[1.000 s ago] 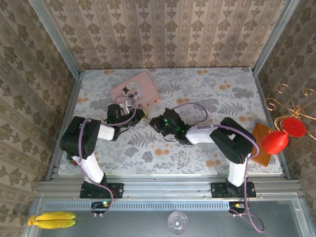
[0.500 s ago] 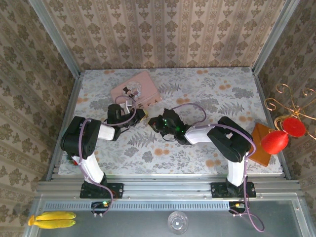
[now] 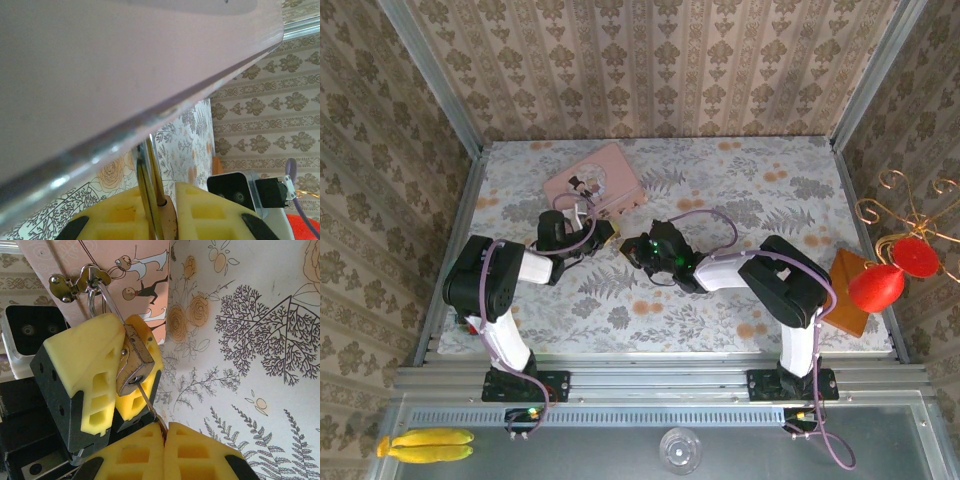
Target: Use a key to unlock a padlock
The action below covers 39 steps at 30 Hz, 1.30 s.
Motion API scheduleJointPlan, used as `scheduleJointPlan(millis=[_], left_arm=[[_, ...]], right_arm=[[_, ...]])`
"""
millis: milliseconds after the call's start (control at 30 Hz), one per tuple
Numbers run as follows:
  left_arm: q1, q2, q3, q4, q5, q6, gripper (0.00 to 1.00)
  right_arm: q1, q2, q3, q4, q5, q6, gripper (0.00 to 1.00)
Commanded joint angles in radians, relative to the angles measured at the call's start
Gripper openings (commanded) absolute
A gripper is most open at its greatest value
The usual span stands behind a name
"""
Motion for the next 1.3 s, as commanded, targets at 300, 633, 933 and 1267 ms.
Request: scheduleJointPlan(millis=[300, 633, 933, 1267], left_arm=[[-0.027, 0.032, -0.011, -0.024, 0.125, -0.076, 0.0], [-0.024, 0.033, -0.011, -0.019, 0.126, -0.077, 0.0], [-0.022, 0.037, -0.015, 0.008, 0.132, -0.09, 0.0], [-0.021, 0.051, -0.017, 0.047, 0.137, -0.112, 0.0]], right_arm=[[-0.011, 0.01, -0.012, 0.069, 0.002, 0.017, 0.0], [-0.015, 0.009, -0.025, 0.088, 0.005, 0.025, 0.0], [-0.015, 0.012, -0.043, 0.117, 0.011, 0.041, 0.0], [-0.021, 0.016, -0.052, 0.129, 0.008, 0.059, 0.0]])
